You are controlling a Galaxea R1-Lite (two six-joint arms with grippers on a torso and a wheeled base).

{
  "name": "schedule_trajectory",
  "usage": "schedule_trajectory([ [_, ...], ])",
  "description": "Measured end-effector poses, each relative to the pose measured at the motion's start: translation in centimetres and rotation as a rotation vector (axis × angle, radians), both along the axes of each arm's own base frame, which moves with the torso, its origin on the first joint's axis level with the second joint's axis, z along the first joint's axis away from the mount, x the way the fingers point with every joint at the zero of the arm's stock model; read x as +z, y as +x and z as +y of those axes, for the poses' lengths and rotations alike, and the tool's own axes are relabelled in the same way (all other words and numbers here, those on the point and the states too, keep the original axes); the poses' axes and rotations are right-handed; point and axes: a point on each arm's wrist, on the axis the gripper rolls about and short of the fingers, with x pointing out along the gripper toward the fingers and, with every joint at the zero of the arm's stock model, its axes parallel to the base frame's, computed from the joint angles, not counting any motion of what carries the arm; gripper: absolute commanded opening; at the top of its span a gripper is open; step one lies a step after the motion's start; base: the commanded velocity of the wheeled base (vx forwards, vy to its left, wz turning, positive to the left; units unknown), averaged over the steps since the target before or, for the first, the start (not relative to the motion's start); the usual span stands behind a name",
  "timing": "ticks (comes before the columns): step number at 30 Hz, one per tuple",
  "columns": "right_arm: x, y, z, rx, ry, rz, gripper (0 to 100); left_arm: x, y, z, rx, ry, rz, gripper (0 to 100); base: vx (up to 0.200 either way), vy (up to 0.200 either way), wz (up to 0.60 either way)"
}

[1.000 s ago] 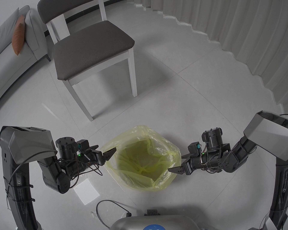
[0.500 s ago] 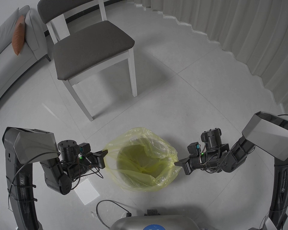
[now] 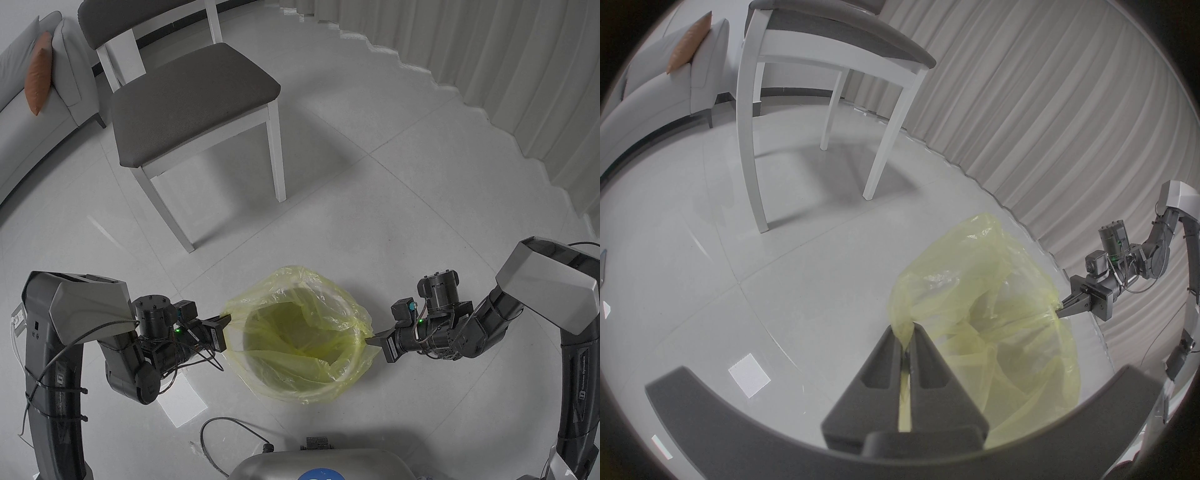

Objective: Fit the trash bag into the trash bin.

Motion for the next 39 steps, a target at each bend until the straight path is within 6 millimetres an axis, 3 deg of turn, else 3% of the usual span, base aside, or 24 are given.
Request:
schedule_trajectory([
  [14,-2.4,2.0,-0.2,-0.02,-0.008,0.027,0,-0.7,0.7,-0.5,-0.001,-0.021,0.002,0,0.0,0.0,0.0],
  [29,-3.4,2.1,-0.3,-0.005,-0.041,0.072,0,-0.5,0.9,-0.5,0.006,-0.038,0.003,0,0.0,0.0,0.0],
  [30,-3.4,2.0,-0.3,0.003,-0.05,0.074,100,-0.5,0.9,-0.4,0.007,-0.039,0.003,0,0.0,0.0,0.0],
  [39,-3.1,1.6,-0.7,0.014,-0.067,0.074,100,-0.6,0.7,-0.2,0.011,-0.038,0.01,0,0.0,0.0,0.0],
])
